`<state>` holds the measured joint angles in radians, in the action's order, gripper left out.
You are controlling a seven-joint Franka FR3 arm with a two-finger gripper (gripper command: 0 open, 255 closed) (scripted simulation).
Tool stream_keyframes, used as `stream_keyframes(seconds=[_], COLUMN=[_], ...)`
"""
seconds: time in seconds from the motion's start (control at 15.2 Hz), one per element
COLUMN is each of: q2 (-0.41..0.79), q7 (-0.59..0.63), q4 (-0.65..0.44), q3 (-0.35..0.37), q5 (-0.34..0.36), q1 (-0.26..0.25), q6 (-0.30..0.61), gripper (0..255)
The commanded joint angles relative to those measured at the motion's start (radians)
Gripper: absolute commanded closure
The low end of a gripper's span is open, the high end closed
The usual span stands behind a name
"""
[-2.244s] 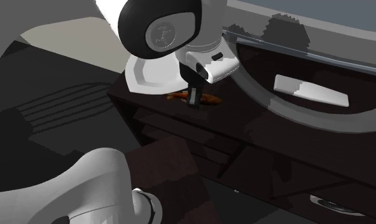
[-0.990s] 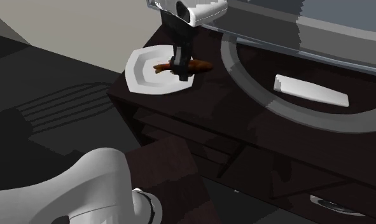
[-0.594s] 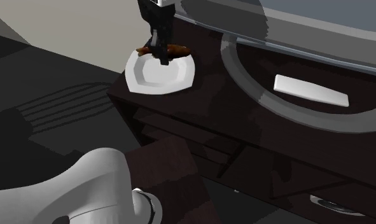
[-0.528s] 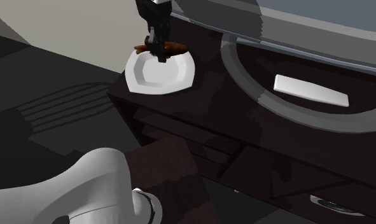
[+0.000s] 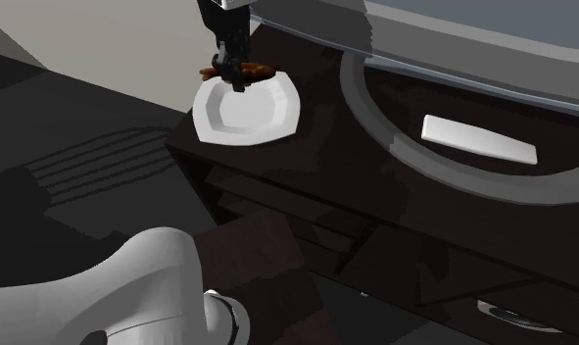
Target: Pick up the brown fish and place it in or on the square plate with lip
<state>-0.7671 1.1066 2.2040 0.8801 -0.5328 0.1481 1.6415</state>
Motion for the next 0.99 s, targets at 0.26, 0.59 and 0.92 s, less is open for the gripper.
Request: stream_keyframes(seconds=[0.26,0.59,0.92], q2=[-0.004,-0.004,-0.004], q7=[-0.009,-0.012,-0.012], q4=[0.071,0.098,0.098], q3=[0.036,0.052,0.052], q5=[-0.026,-0.038,-0.038], q1=[-0.004,-0.005,-0.005], q6=[0.072,0.101,0.101], gripper=[255,255,255])
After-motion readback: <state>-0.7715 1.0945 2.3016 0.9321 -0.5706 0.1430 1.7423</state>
